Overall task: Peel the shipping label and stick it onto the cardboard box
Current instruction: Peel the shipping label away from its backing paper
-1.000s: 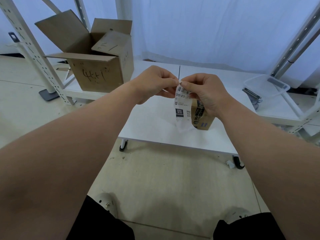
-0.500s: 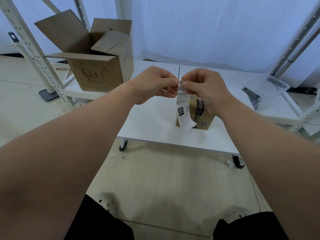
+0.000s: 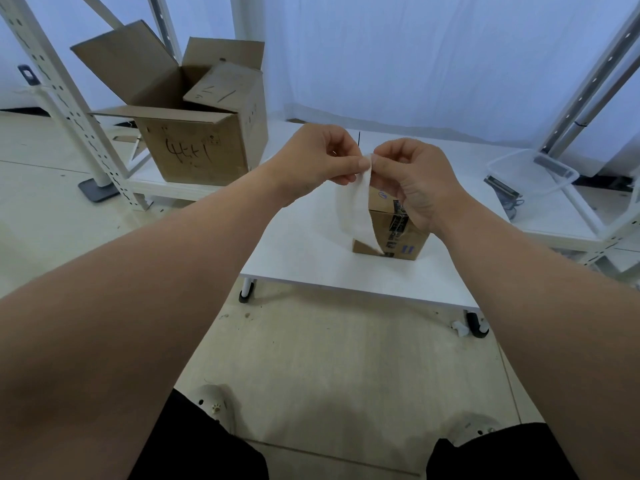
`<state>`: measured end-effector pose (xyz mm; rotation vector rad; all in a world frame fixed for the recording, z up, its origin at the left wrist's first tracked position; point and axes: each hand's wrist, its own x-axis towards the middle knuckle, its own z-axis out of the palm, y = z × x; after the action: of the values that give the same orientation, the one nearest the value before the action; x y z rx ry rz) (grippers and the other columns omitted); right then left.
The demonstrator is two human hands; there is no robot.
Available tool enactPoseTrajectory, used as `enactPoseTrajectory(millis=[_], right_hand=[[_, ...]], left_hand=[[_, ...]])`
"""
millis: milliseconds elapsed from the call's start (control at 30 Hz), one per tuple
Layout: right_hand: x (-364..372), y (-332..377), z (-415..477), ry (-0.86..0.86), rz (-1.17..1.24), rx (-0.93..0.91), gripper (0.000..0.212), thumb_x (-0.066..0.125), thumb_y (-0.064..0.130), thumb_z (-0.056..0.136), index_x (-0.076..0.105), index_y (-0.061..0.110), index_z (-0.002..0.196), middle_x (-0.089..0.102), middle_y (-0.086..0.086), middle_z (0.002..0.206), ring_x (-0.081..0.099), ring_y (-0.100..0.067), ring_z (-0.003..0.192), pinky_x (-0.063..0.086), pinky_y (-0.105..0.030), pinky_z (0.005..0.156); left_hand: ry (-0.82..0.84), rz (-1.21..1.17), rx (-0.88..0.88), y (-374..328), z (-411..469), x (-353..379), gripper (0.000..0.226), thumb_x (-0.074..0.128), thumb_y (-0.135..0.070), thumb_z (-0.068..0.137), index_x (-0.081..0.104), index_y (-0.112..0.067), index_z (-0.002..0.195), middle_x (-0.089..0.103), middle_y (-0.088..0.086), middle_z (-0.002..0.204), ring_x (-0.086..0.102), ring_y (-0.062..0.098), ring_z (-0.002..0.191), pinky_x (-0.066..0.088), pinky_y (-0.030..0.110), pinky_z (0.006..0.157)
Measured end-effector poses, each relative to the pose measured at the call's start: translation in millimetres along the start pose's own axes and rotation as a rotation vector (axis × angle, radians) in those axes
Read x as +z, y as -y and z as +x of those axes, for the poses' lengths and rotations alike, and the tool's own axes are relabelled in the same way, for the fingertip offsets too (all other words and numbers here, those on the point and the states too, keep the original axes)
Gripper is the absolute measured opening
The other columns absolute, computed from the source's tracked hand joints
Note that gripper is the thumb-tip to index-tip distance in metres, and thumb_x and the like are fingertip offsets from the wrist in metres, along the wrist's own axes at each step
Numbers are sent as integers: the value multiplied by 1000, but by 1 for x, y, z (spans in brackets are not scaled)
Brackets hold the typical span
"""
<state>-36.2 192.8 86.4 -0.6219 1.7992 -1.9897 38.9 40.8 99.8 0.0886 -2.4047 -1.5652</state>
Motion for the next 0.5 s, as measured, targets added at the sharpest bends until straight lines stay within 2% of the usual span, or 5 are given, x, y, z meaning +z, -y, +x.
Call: enactPoseTrajectory(millis=[33, 100, 233, 367, 500], right_hand=[[0, 0, -1, 20, 52, 24, 4, 66, 1, 84, 64, 3, 82, 69, -9, 79, 71, -20, 76, 57, -26, 77], [-1, 2, -2, 40, 149, 72, 9, 64, 3, 87, 66, -1, 79, 73, -10, 76, 73, -21, 78, 58, -27, 79], [-2, 5, -2, 58, 266, 120, 17, 65, 10, 87, 65, -7, 84, 73, -15, 80, 73, -24, 81, 58, -26, 79], [-3, 5, -3, 56, 265, 110, 8, 62, -1, 86, 64, -7, 80, 72, -15, 76, 72, -22, 75, 57, -24, 72], [-4, 6, -5, 61, 287, 105, 23, 59, -7, 85, 68, -2, 64, 72, -14, 71, 72, -22, 74, 58, -24, 72]], left_hand=[[-4, 19, 15, -1, 0, 0, 25, 72, -16, 81, 64, 6, 92, 66, 2, 74, 63, 12, 69, 56, 22, 72], [-10, 43, 40, -2, 0, 1, 24, 72, -15, 81, 64, 6, 91, 65, 1, 74, 62, 13, 70, 56, 23, 72], [-26, 63, 68, -3, -1, 5, 16, 72, -12, 81, 64, 1, 87, 64, 4, 76, 62, 17, 73, 55, 24, 73], [-24, 87, 78, -5, -1, 4, 13, 72, -12, 81, 65, -1, 86, 65, 3, 77, 62, 15, 72, 55, 26, 75], [-22, 99, 89, -6, -2, 4, 10, 71, -11, 82, 66, -4, 86, 65, 2, 77, 63, 14, 73, 57, 27, 78]])
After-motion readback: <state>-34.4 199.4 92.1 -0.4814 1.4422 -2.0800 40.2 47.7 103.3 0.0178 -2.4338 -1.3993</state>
